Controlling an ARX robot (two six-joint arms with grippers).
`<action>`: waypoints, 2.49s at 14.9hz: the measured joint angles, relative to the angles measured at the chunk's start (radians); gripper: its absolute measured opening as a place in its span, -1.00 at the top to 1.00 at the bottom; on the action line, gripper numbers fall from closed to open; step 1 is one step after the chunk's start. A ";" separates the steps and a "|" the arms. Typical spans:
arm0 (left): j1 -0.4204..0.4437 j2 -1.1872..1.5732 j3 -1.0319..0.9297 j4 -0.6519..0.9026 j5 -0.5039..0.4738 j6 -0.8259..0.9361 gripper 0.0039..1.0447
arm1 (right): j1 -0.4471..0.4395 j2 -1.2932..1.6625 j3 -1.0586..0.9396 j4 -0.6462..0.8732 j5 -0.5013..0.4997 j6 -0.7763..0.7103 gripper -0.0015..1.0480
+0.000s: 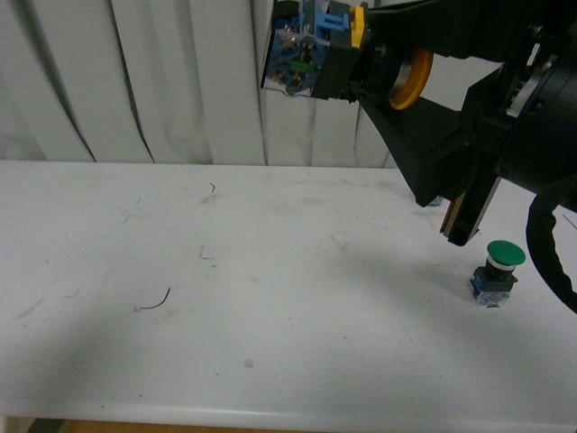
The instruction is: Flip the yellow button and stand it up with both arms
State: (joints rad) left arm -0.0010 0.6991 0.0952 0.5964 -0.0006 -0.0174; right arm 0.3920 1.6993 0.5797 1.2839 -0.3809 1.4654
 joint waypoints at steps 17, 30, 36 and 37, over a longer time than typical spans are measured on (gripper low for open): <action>0.000 -0.425 -0.086 -0.318 0.000 0.000 0.97 | 0.008 0.015 0.003 -0.002 0.003 -0.001 0.34; 0.000 -0.690 -0.085 -0.600 0.000 0.000 -0.18 | -0.122 -0.120 0.105 -0.056 0.143 -0.536 0.34; 0.000 -0.690 -0.085 -0.600 0.000 0.001 -0.88 | -0.298 -0.068 0.238 -0.356 0.395 -1.371 0.34; 0.000 -0.690 -0.085 -0.600 0.000 0.001 -0.88 | -0.315 -0.050 0.266 -0.389 0.418 -1.416 0.34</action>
State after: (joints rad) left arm -0.0010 0.0090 0.0097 -0.0036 -0.0006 -0.0166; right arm 0.0765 1.6489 0.8459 0.8944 0.0368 0.0490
